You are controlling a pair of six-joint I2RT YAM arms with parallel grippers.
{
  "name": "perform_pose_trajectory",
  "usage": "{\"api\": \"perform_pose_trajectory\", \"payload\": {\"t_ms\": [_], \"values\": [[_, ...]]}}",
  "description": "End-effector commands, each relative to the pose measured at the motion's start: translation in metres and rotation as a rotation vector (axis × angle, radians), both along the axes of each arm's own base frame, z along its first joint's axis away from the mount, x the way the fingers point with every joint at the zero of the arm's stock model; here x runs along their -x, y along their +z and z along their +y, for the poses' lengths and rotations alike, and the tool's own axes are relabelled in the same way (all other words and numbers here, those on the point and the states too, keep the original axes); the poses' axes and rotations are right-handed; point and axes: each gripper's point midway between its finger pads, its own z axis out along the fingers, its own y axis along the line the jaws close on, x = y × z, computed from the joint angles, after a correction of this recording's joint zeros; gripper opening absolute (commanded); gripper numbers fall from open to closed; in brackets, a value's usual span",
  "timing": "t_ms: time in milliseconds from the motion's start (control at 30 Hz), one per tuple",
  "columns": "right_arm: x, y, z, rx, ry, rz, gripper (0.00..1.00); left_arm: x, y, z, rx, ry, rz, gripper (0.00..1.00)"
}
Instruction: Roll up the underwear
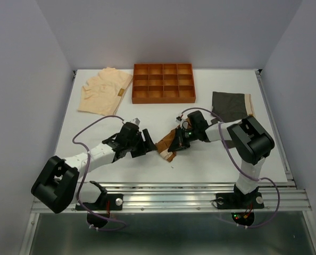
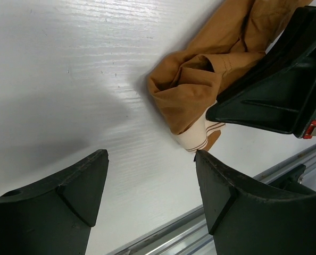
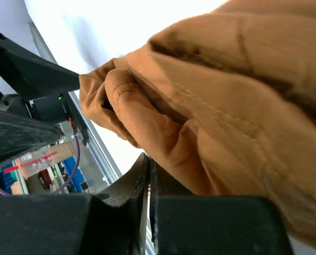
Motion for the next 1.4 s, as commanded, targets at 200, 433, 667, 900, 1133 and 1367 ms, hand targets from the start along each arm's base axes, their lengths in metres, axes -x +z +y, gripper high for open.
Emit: {"api": "perform_pose_trajectory", "payload": {"t_ms": [200,433,667,900,1133,1367], "values": [[-0.028,-0.003,-0.004,0.104,-0.003,-0.109,0.01,-0.034,0.015,-0.028,0.058,-0.041,-0.106,0.77],[-0.029,-0.004,-0.007,0.126,0.019,-0.131,0.01,-0.045,0.007,-0.033,0.059,-0.027,-0.115,0.77],[-0.03,-0.007,-0.008,0.158,0.036,-0.166,0.02,-0.061,-0.006,-0.042,0.037,-0.017,-0.092,0.68],[-0.032,0.006,-0.003,0.161,0.069,-0.243,0.29,-0.062,-0.016,-0.047,0.04,-0.028,-0.065,0.18],[-0.037,0.063,0.007,0.093,0.109,-0.45,0.75,-0.054,-0.019,-0.043,0.02,-0.021,-0.031,0.0],[-0.016,0.107,0.007,0.103,0.187,-0.793,1.0,-0.032,-0.018,-0.026,-0.065,0.012,0.077,0.0]]}}
